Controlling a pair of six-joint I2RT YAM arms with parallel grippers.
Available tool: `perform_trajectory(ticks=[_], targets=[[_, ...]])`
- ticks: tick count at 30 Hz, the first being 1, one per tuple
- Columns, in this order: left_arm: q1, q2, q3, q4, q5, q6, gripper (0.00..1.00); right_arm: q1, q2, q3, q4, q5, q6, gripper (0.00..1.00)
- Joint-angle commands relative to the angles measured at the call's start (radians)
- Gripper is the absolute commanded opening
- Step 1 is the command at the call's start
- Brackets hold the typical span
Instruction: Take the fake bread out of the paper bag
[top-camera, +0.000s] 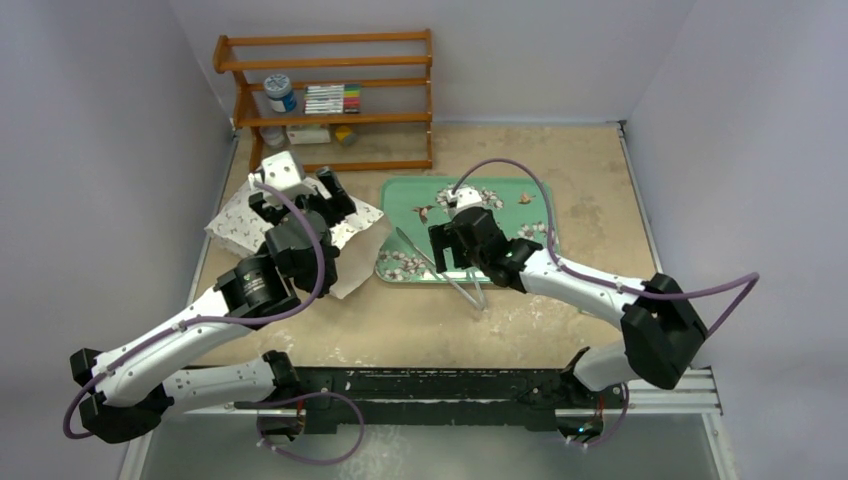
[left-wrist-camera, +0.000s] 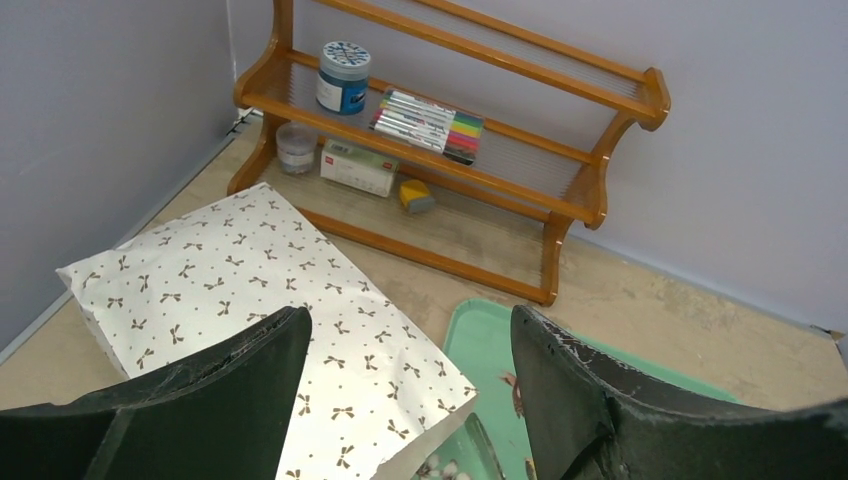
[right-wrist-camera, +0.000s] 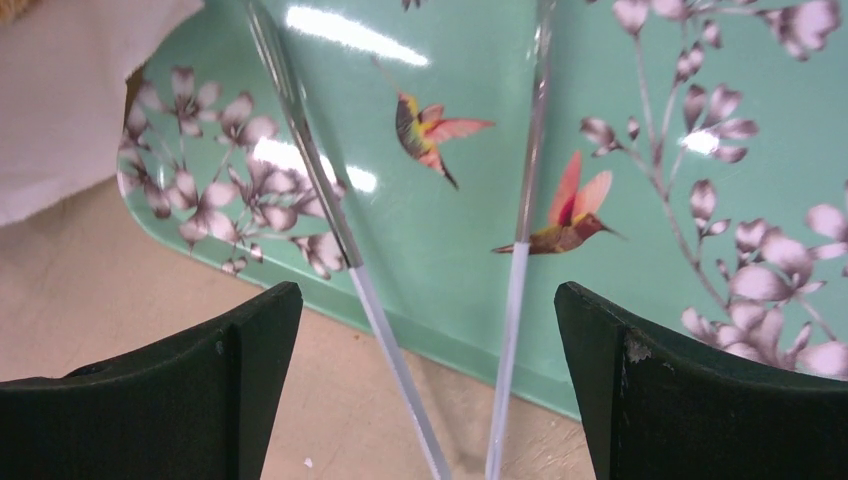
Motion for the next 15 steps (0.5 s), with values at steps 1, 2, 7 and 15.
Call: perform_trajectory(ticks=[1, 2, 7, 15], targets=[[-0.003, -0.007, 0.042, -0.015, -0.026, -0.029, 0.74, 0.032, 0.025, -0.020, -0.021, 0.005, 0.034, 1.00], [-0.003, -0.008, 0.040, -0.018, -0.027, -0.032, 0.74, 0.035, 0.034, -0.023, -0.022, 0.011, 0.040, 1.00], [-0.003, -0.013, 0.029, -0.021, -0.031, -0.040, 0.75, 0.040, 0.061, -0.041, -0.013, 0.027, 0.050, 1.00], [-0.003, -0.025, 0.004, -0.014, -0.034, -0.049, 0.75, 0.042, 0.099, -0.064, 0.012, 0.019, 0.058, 1.00]])
